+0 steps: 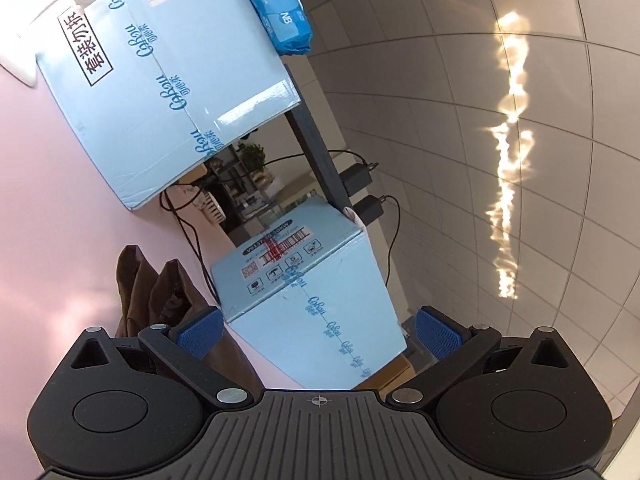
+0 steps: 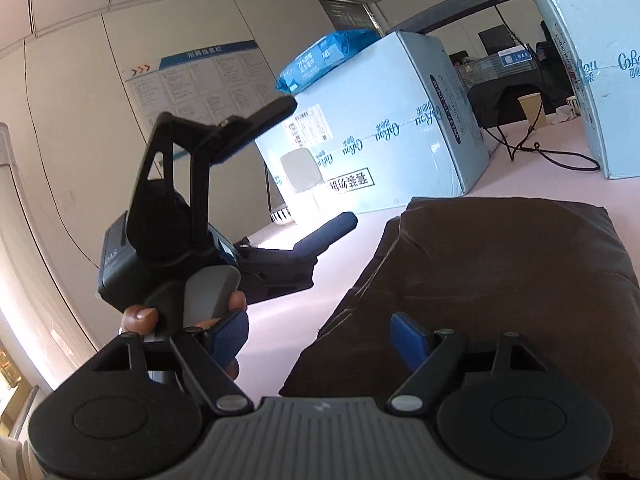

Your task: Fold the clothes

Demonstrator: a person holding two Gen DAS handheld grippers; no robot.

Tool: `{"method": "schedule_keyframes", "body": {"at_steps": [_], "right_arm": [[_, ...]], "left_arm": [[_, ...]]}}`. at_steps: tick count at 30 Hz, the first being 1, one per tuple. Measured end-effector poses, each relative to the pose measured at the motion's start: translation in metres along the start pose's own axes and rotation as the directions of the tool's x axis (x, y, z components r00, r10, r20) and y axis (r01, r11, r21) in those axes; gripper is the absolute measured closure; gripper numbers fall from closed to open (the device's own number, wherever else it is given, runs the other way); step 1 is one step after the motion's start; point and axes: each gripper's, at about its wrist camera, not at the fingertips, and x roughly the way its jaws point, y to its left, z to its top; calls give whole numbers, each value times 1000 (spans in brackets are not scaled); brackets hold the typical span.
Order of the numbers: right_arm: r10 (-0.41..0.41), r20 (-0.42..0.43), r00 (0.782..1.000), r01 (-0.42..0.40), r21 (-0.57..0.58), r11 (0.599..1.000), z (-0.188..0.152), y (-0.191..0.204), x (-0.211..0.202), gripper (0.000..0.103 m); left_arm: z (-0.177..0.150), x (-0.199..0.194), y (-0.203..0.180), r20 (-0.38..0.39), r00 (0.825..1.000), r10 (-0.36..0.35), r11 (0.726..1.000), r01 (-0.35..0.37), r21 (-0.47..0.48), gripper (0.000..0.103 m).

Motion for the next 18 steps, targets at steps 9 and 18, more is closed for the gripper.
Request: {"method": "schedule_keyframes", "body": {"at_steps": [9,18], "right_arm": [[-295,113,949,303,-60,951,50,-19,-33,18],[-383,-162,910,330,-277,902,14,-39,35,1]], "left_arm": [[-1,15,4,-71,997,27,1000,-27,-7,0],[-6,25,7,-146,988,50,999,-50,1,0]]}}
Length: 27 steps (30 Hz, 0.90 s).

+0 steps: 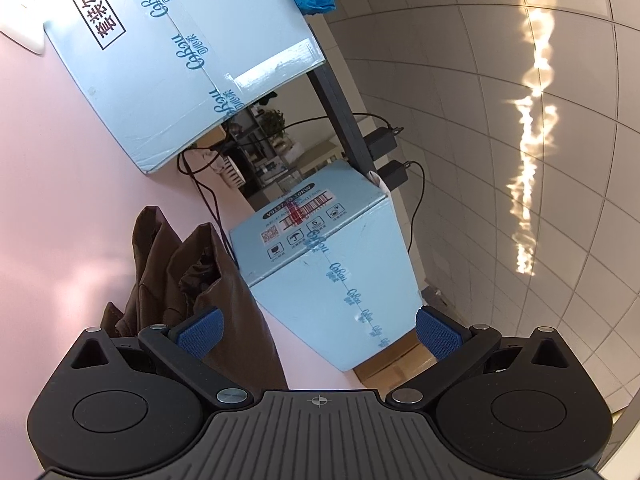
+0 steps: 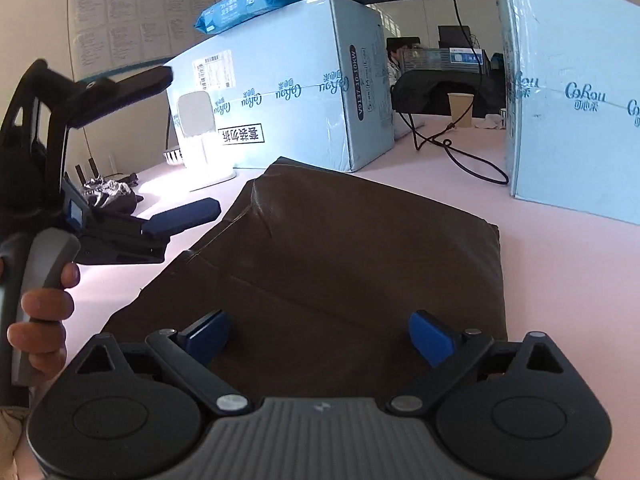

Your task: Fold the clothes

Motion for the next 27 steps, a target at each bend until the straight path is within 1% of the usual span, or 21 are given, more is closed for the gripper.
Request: {"method": "schedule_keyframes", "body": {"at_steps": [1,2,7,8,10,11,12,14,17,19,20,22,25,27], "right_arm": [[-6,3,1000,6,-21,1000,-1,4,0,0],[1,4,1000,-1,-13,1000,-1,3,0,0],[58,33,998,-60,75,995,-4,-11,-4,0],[60,38,998,-63,85,994,-4,-12,-6,0],[55,47,997,-60,104,993,-5,-13,-8,0],[42,52,998,-47,115,992,-6,-14,-9,0],[25,58,998,-32,127,991,-6,-16,-11,0],[-24,77,997,12,155,988,-7,-17,-17,0],[-86,146,986,62,157,986,-10,-14,-31,0],[-117,202,972,85,163,983,-13,-13,-42,0],[-127,216,968,89,176,980,-14,-14,-45,0],[-140,214,967,94,213,973,-15,-20,-47,0],[-119,153,981,71,288,955,-14,-33,-42,0],[-92,128,987,46,327,944,-15,-41,-37,0]], "left_arm": [[0,1,0,-5,1000,3,1000,-3,2,0],[-1,2,0,-13,1000,7,1000,-7,3,0],[-2,8,5,-80,997,-20,999,17,-45,0],[-3,10,6,-86,996,-12,999,8,-47,0],[-4,9,2,-58,997,52,999,-53,-9,0],[-6,6,-5,-11,991,135,989,-134,63,0],[-7,5,-12,31,977,211,968,-214,134,0],[-10,6,-20,66,955,289,929,-297,219,0],[-14,12,-26,27,955,296,915,-292,280,0],[-17,14,-30,35,946,321,888,-314,335,0],[-19,16,-33,35,944,329,876,-319,362,0],[-21,18,-35,36,939,342,860,-328,391,0],[-22,20,-37,39,935,354,844,-337,418,0],[-21,19,-36,38,934,355,844,-338,416,0]]}}
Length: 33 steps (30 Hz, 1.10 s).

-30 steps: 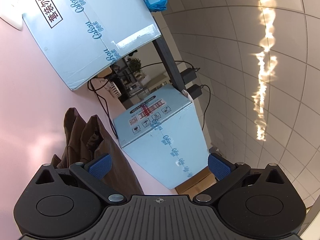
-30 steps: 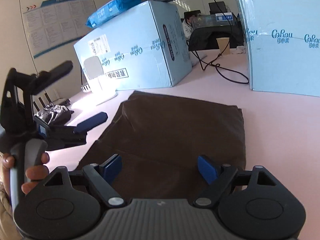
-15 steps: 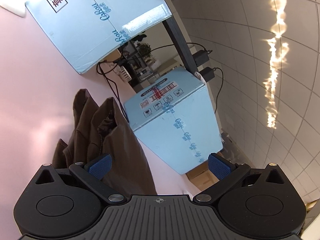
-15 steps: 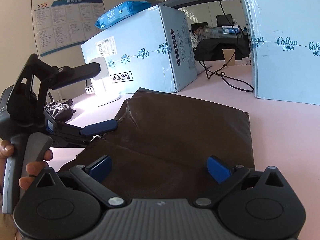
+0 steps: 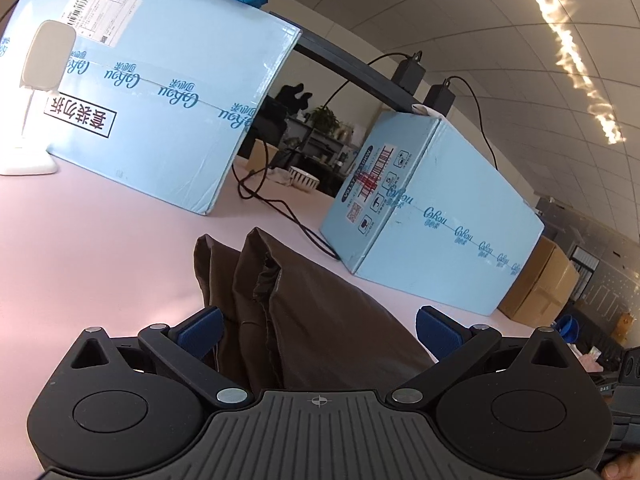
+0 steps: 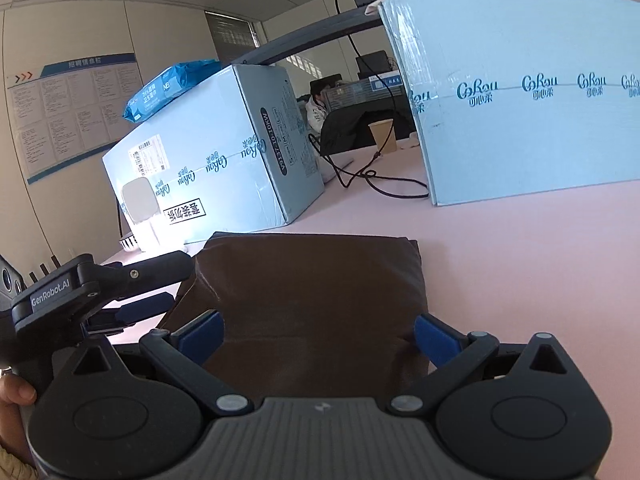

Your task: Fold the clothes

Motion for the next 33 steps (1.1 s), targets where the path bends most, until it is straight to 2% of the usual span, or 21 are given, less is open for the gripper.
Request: {"method": "schedule_keyframes", "body": {"at_steps": [8,33], "right_arm": [[-3,-20,1000,3,29,1000,-4,-5,6,0],[6,-25,1000,-5,54,999,-4,-8,6,0]], "left_arm": [[-1,-2,4,2,1000,-14,999,14,-34,0],[-2,-1,0,-6,1000,-1,1000,1,-7,0]]}}
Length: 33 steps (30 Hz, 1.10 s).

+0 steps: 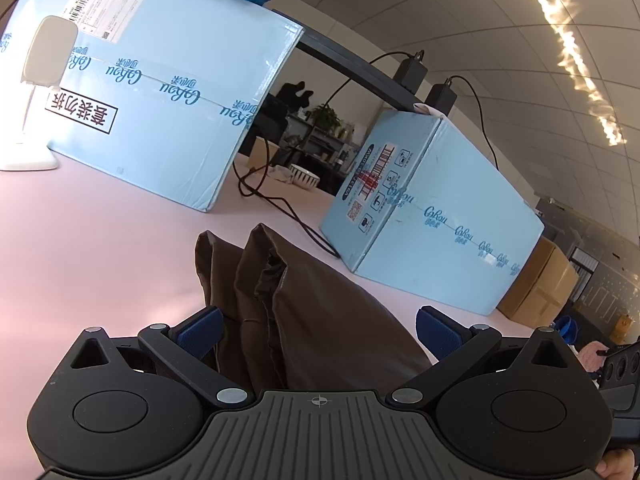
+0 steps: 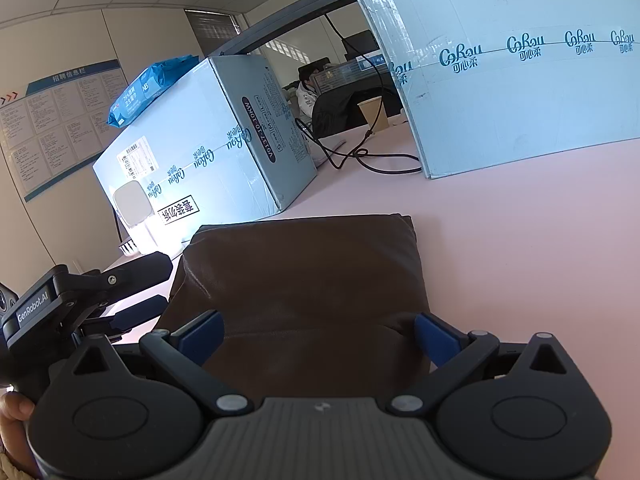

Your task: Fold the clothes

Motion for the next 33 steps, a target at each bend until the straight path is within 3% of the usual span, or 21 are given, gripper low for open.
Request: {"method": "schedule_keyframes", "body": {"at_steps": [33], "right_arm": [[-6,-21,1000,7,43,999,0,-8,3,0]], "left_arm": [[-1,10,-2,-71,996,61,998,-58,40,0]]}}
